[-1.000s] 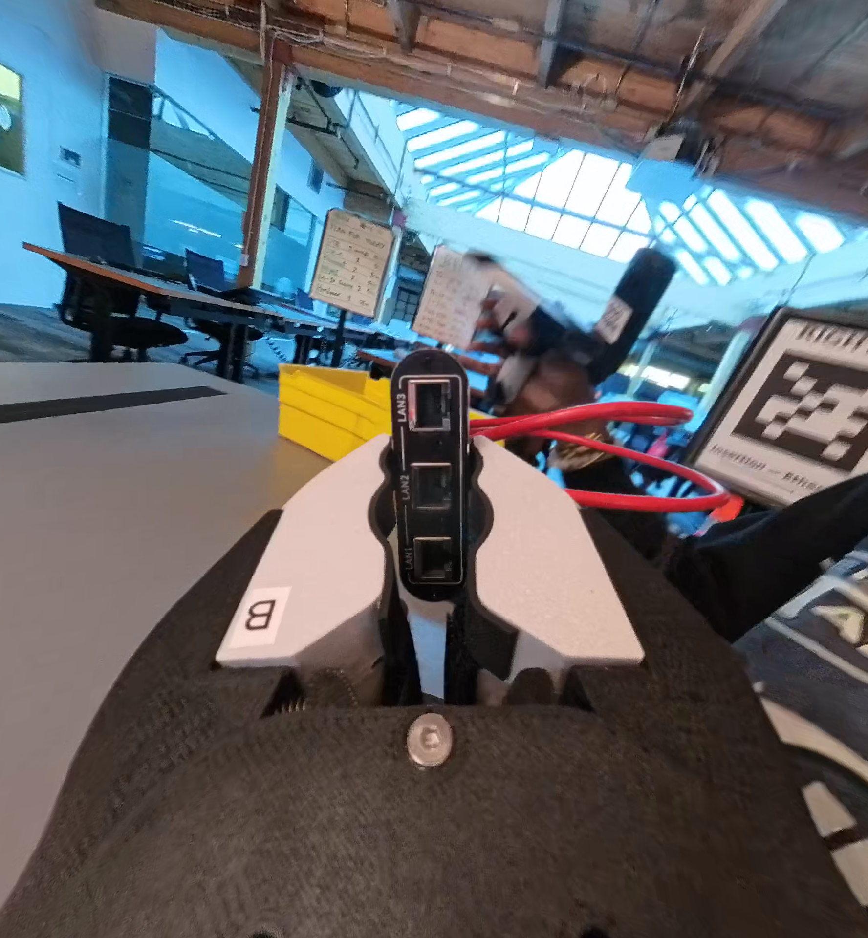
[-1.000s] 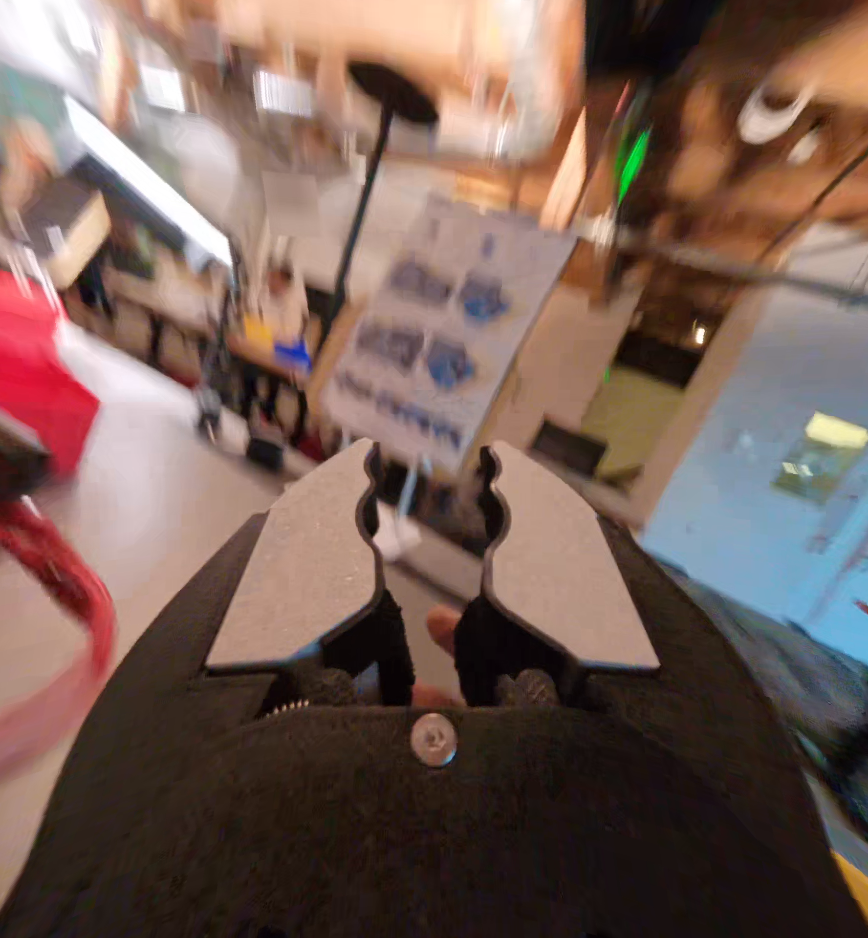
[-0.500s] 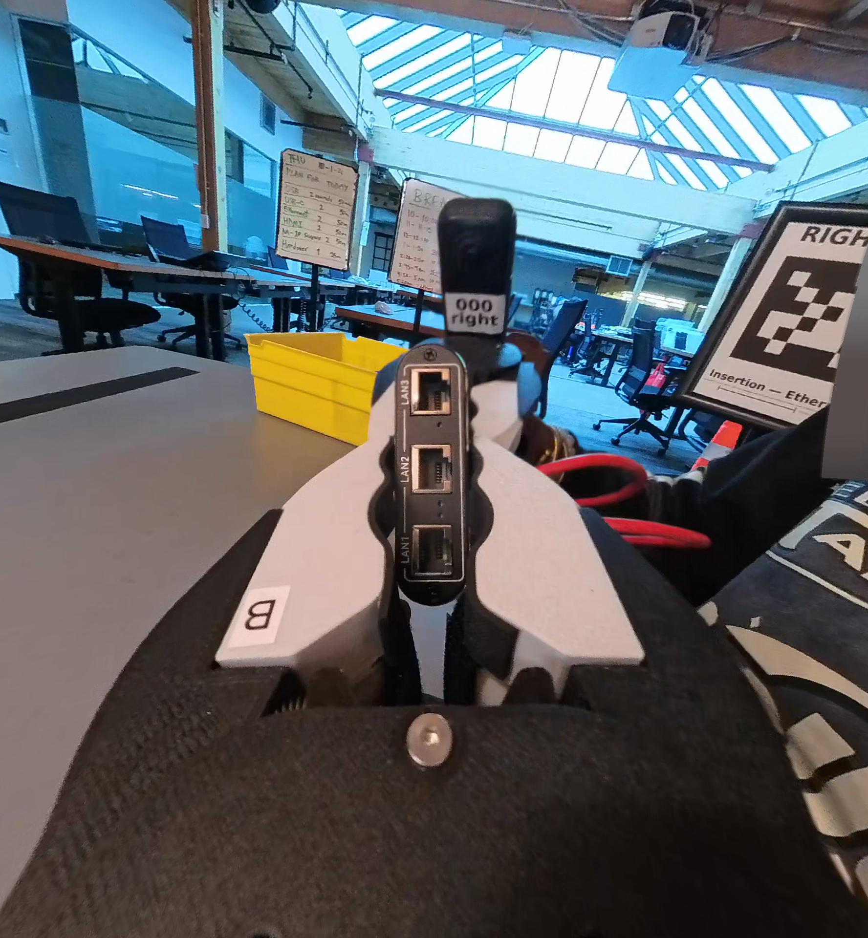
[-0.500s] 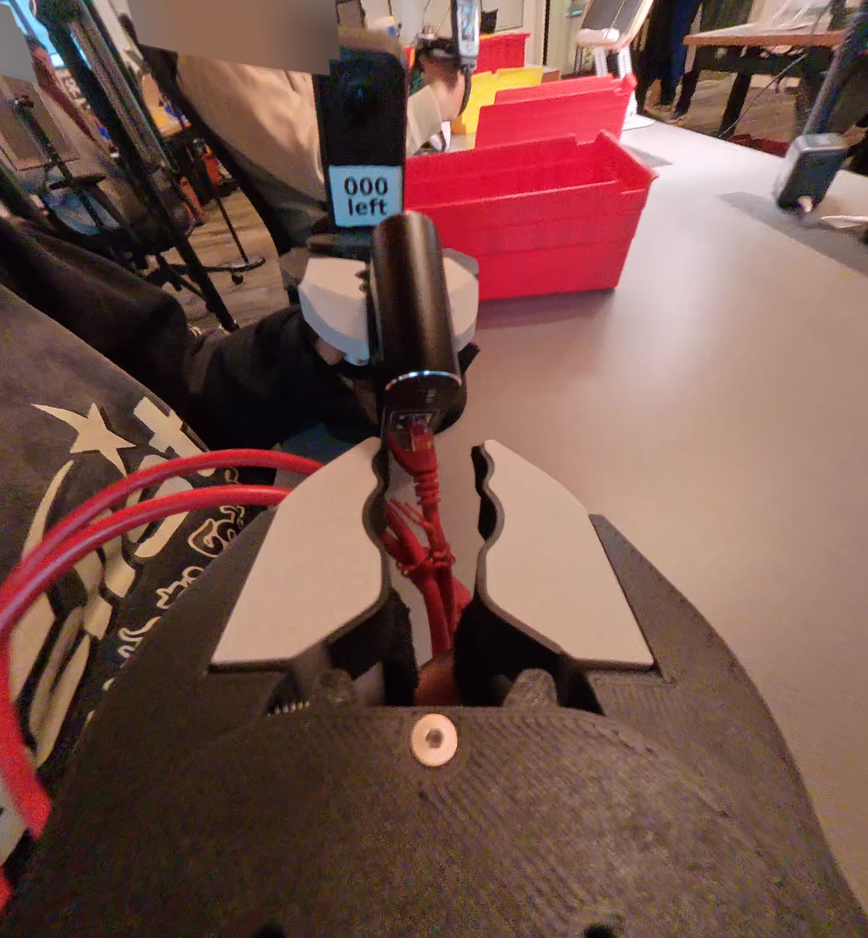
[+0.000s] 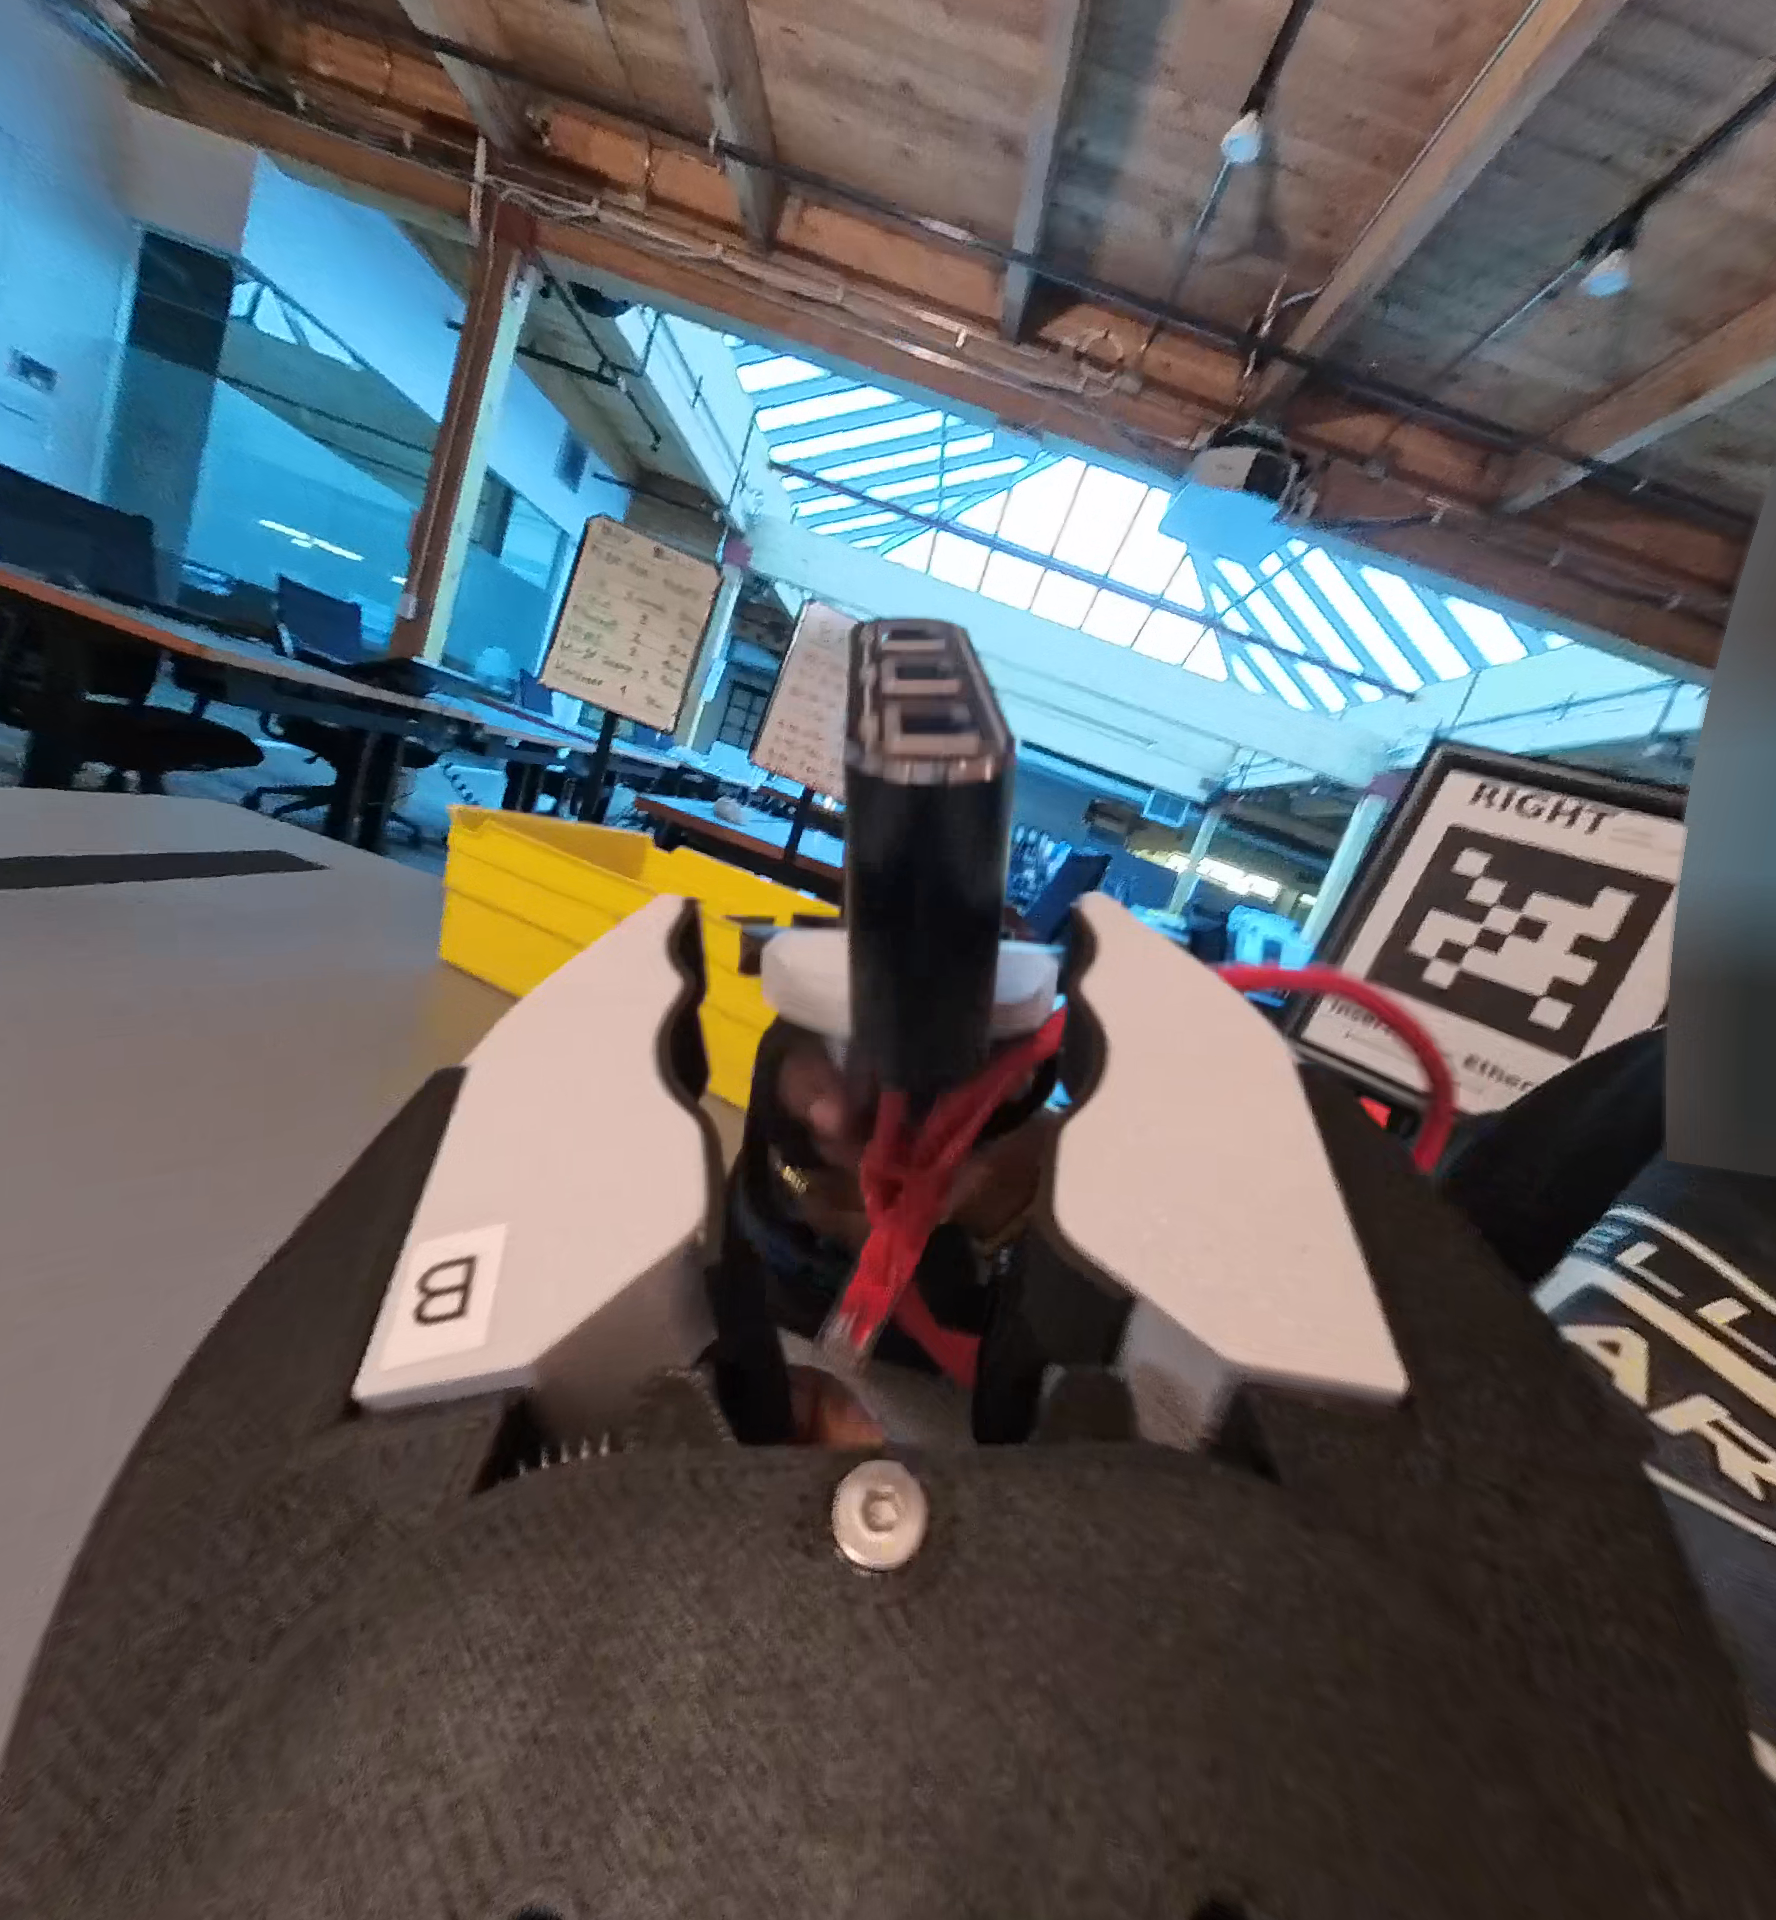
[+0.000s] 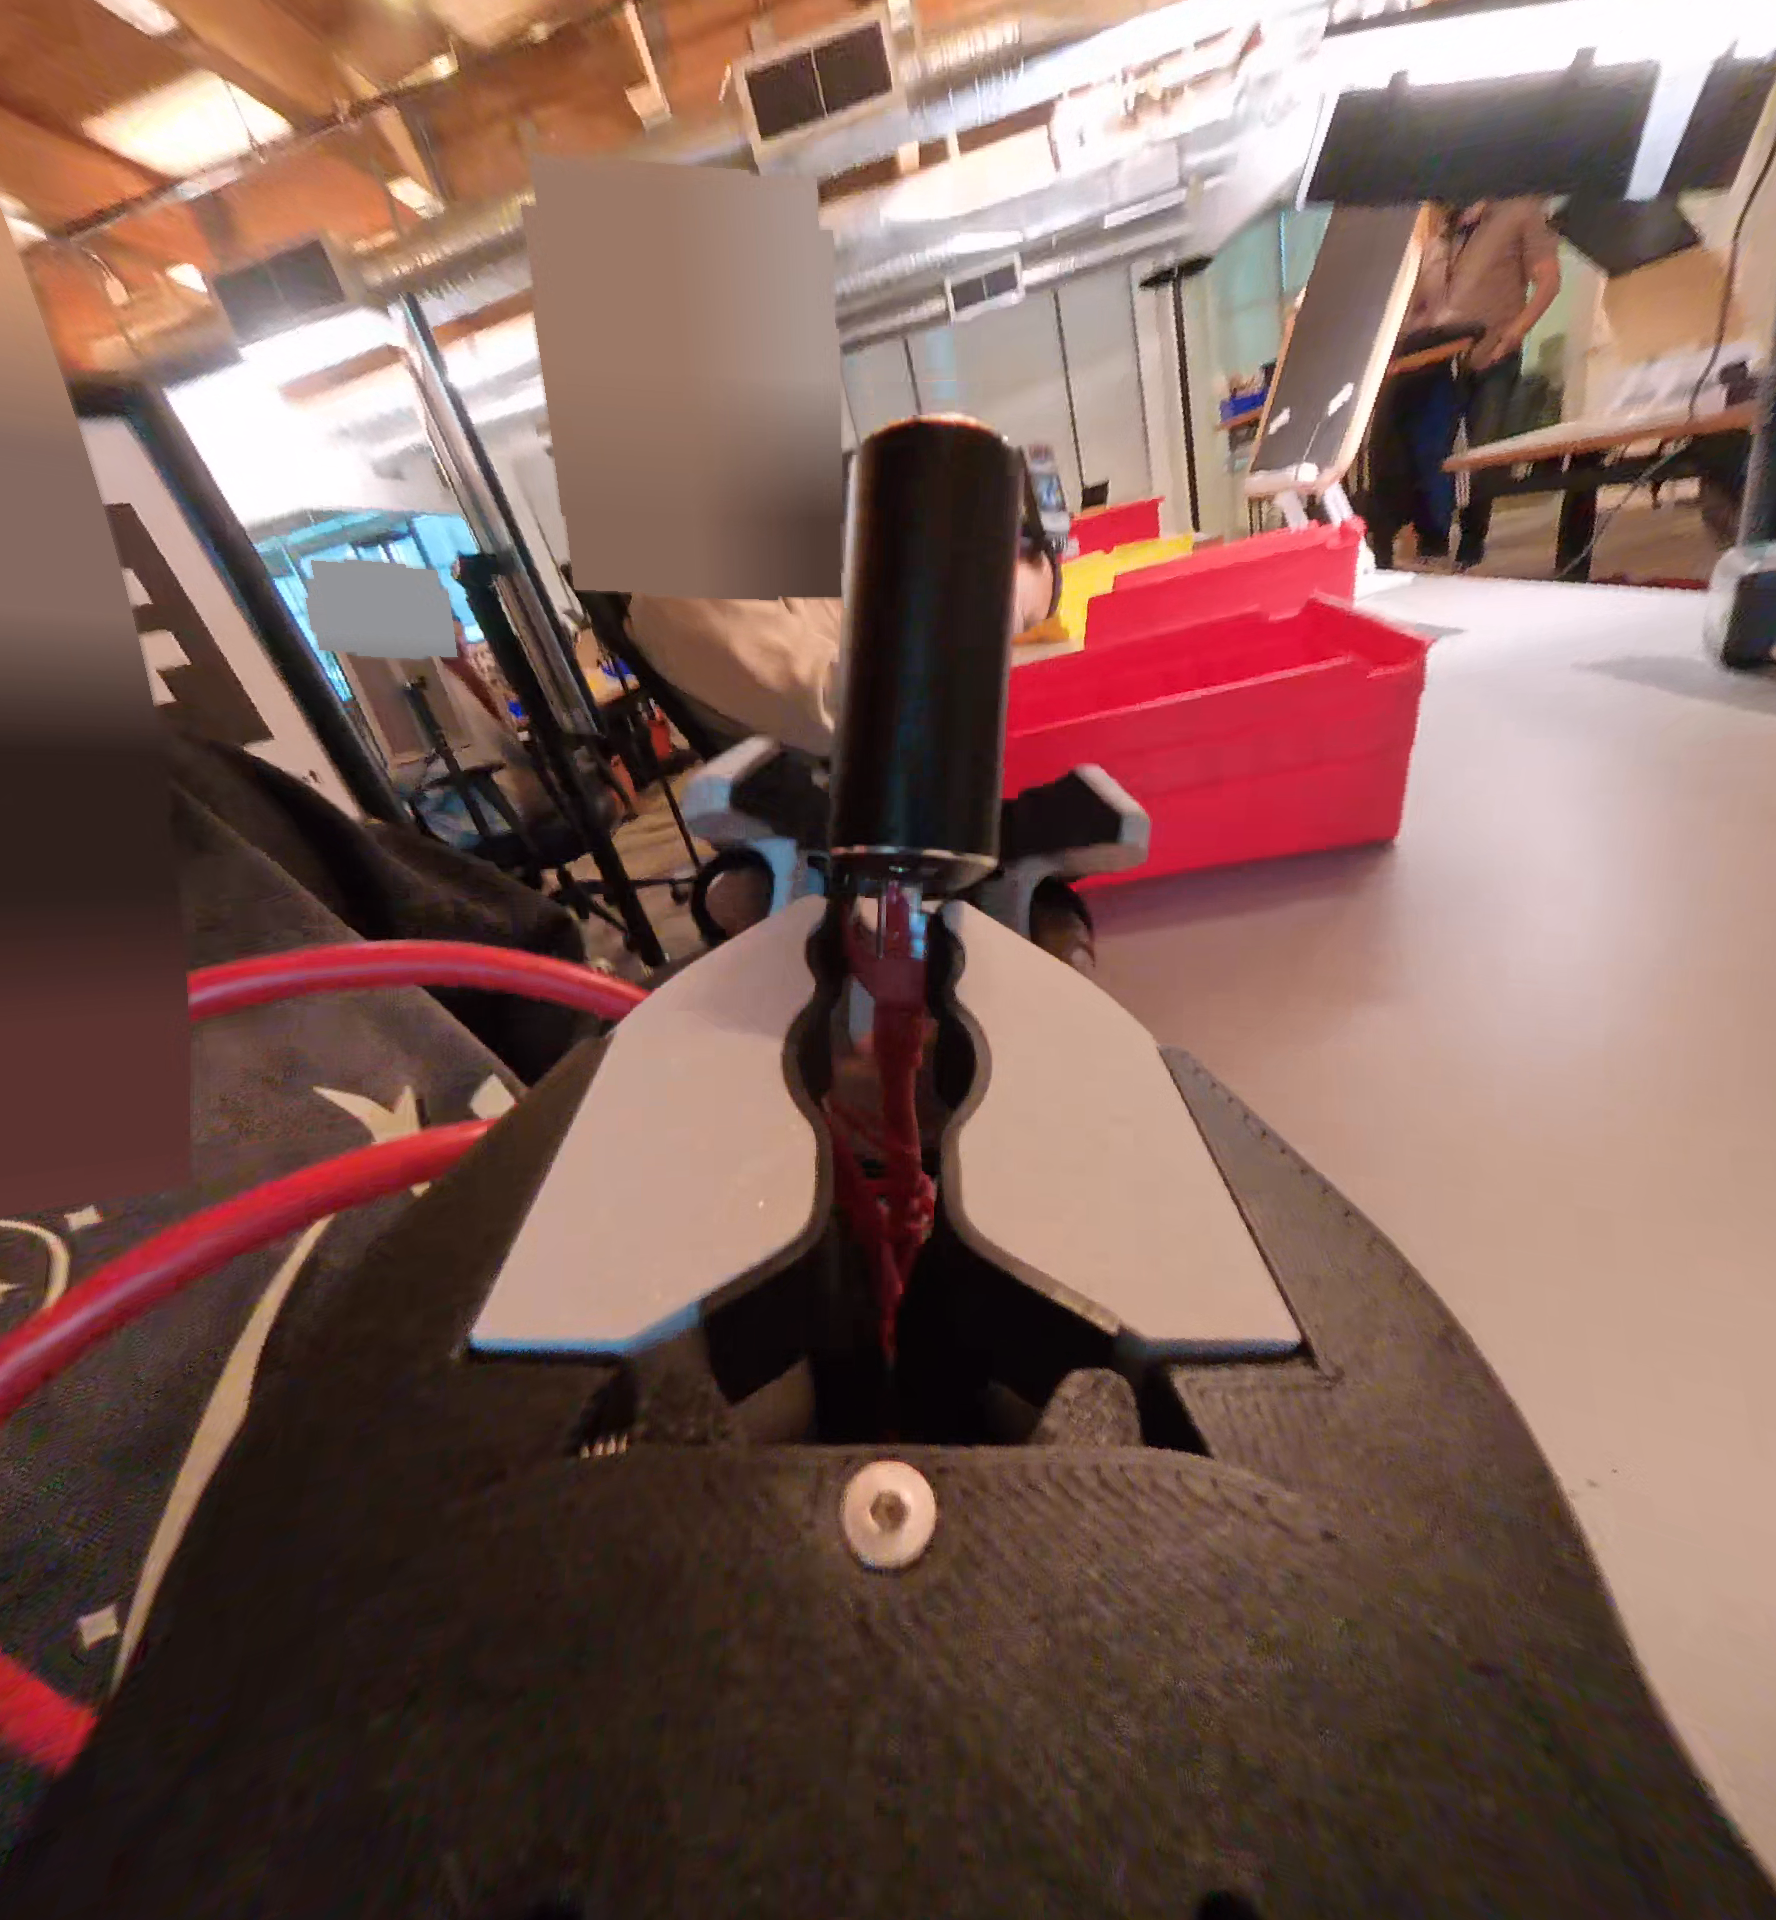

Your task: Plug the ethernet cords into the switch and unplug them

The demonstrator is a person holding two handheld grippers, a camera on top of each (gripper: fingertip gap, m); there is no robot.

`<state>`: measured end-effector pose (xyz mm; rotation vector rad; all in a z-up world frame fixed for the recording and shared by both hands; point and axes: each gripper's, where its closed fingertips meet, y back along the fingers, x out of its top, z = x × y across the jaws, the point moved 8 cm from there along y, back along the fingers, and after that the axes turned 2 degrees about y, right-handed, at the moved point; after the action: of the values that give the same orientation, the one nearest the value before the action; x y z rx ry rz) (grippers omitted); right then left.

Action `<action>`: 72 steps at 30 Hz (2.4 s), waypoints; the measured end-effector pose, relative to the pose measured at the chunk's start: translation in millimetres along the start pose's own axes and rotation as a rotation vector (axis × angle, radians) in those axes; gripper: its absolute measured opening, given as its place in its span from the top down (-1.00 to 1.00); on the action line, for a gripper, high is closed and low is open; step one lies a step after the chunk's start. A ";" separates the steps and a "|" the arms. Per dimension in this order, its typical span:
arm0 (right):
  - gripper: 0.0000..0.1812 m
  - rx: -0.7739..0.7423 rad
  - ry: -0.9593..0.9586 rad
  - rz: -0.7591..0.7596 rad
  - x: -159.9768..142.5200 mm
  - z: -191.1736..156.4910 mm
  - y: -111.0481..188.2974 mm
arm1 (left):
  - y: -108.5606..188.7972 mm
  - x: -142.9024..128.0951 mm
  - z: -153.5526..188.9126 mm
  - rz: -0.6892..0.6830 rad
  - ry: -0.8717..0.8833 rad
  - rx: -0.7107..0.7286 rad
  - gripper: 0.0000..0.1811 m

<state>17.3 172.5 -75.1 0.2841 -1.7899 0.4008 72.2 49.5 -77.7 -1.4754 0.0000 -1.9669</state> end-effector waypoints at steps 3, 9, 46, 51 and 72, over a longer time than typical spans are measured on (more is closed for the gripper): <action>0.84 -0.034 0.005 -0.061 -9.4 0.2 -9.2 | 3.4 0.8 0.0 0.032 0.003 -0.013 0.71; 0.74 -0.017 -0.113 -0.015 -11.4 4.0 -10.5 | 10.3 6.1 -9.5 0.086 0.112 0.010 0.72; 0.85 -0.096 -0.044 -0.006 -15.8 0.1 -25.5 | 3.7 -1.8 -2.9 0.039 0.017 0.041 0.72; 0.84 -0.115 -0.027 0.007 -17.4 -0.2 -27.1 | 4.7 -0.6 -2.1 0.064 -0.031 0.078 0.72; 0.89 -0.159 -0.028 0.049 -23.4 -0.6 -38.9 | 7.6 1.7 -5.2 0.188 0.067 0.063 0.72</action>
<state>39.1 137.0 -93.0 0.1355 -1.8477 0.2883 71.3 40.8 -81.1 -1.3189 0.1014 -1.8469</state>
